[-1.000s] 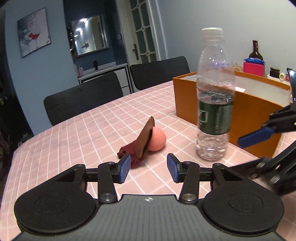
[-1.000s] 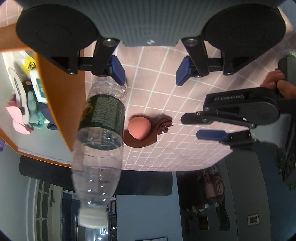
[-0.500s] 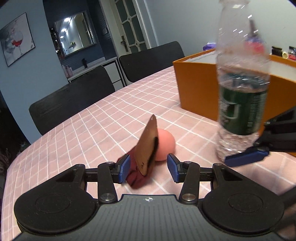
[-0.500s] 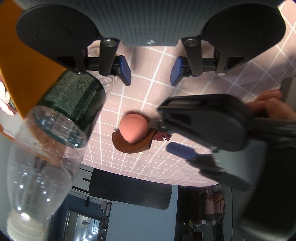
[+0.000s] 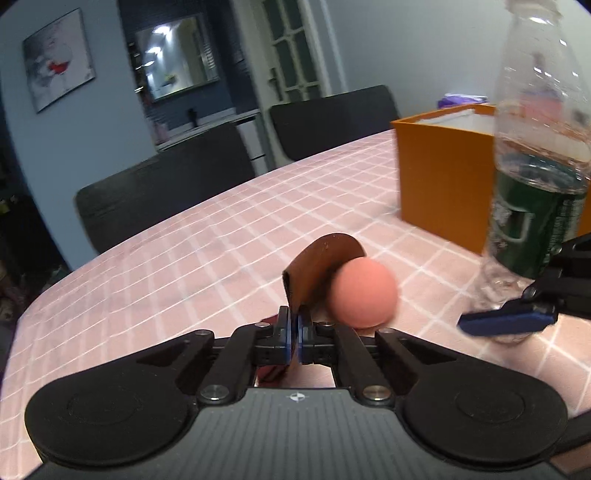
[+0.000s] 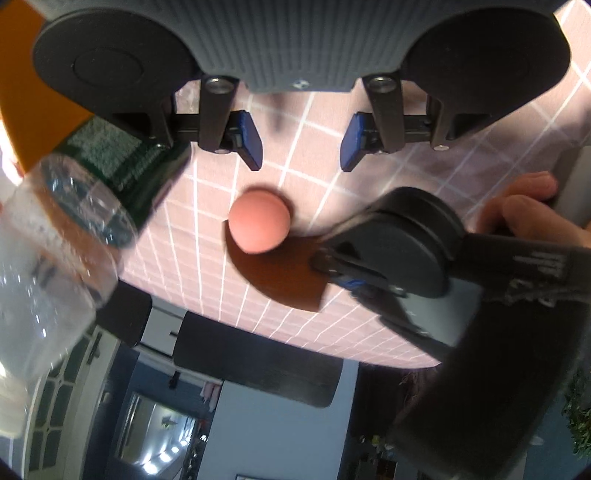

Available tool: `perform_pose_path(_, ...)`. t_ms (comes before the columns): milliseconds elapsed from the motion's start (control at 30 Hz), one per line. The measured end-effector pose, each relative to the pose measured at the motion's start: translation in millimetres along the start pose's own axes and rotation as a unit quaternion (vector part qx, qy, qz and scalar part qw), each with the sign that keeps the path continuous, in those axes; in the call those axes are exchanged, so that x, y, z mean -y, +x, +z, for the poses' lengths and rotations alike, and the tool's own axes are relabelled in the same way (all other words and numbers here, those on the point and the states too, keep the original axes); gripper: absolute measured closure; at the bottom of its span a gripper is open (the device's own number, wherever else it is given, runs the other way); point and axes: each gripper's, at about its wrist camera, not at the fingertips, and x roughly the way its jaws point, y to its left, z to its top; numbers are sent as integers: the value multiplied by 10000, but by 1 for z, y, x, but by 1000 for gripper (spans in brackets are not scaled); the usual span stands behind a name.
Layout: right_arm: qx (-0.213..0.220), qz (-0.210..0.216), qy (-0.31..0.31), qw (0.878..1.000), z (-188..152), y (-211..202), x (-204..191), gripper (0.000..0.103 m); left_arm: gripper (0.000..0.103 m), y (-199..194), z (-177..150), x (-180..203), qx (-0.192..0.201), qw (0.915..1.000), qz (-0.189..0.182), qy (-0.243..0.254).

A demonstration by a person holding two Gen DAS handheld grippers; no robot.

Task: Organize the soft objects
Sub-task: 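Close the left tool on the brown leather piece while the right tool grasps the peach sponge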

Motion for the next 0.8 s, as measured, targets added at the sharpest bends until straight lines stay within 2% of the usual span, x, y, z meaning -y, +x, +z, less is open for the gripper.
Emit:
perform_pose_path(267,268,-870,-242,9955,13,25,-23,56,101,-18,-8,-36,-318,9980,425,-339)
perform_pose_path(433,293,-1326,-290,9903,23,48,-26,56,100,-24,-14,-46,-446,9965,471,-520)
perform_pose_path(500,297,-1589,-369,9862,26,58,-26,55,96,-24,-17,-48,-431,9966,474,-512)
perform_pose_path(533,268,-1673,-382,9848,27,59,-25,52,94,-24,-18,-48,-395,9970,477,-457)
perform_pose_path(667,166,-1693,-364,9847,33,71,-18,48,82,-16,-21,-47,-409,9976,438,-352)
perform_pose_path(733,128,-1612,-347,9862,34,69,-17,48,71,-12,-21,-48,-324,9980,395,-385)
perform_pose_path(800,28,-1497,-248,9884,33,70,-14,48,70,-9,-22,-48,-256,9985,311,-369)
